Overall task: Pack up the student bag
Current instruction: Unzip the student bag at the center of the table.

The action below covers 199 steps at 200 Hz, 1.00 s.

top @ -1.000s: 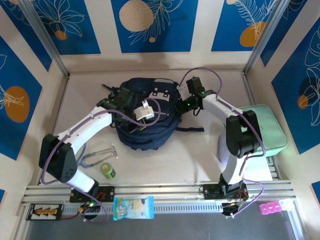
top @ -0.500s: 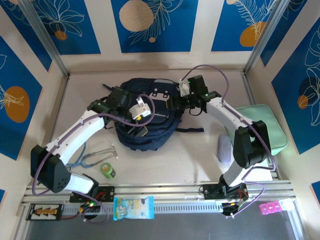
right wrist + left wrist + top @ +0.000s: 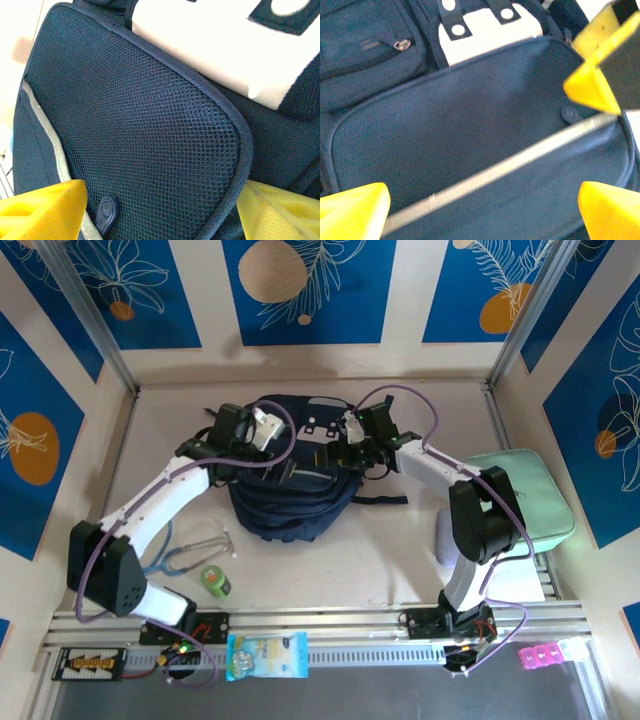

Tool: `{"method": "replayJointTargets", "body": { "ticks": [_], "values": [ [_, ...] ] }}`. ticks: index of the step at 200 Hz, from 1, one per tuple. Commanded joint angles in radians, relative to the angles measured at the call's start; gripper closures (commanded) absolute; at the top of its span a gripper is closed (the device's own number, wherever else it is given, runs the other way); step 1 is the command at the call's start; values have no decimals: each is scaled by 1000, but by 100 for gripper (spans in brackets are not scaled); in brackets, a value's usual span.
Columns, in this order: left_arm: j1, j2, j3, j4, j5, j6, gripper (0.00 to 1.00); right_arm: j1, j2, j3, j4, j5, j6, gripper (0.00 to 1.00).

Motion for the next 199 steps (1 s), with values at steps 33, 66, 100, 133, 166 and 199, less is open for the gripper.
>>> {"method": "replayJointTargets", "body": {
  "ticks": [33,66,100,133,166,199],
  "values": [
    [4,239,236,-54,27,-228,22,20,-84,-100,-44,-194,-70,18],
    [-4,342,315,-51,57,-289,26,40,-128,-133,-136,-184,-151,17],
    [-4,419,379,-86,17,-305,29,66,-162,-153,-190,-159,-237,20],
    [-4,464,419,-126,-13,-298,30,89,-177,-165,-187,8,-313,45],
    [-3,486,438,-144,-16,-285,30,99,-202,-198,-117,121,-398,47],
    [-4,495,463,-163,-14,-270,30,112,-216,-225,-69,115,-519,42]
  ]
}}
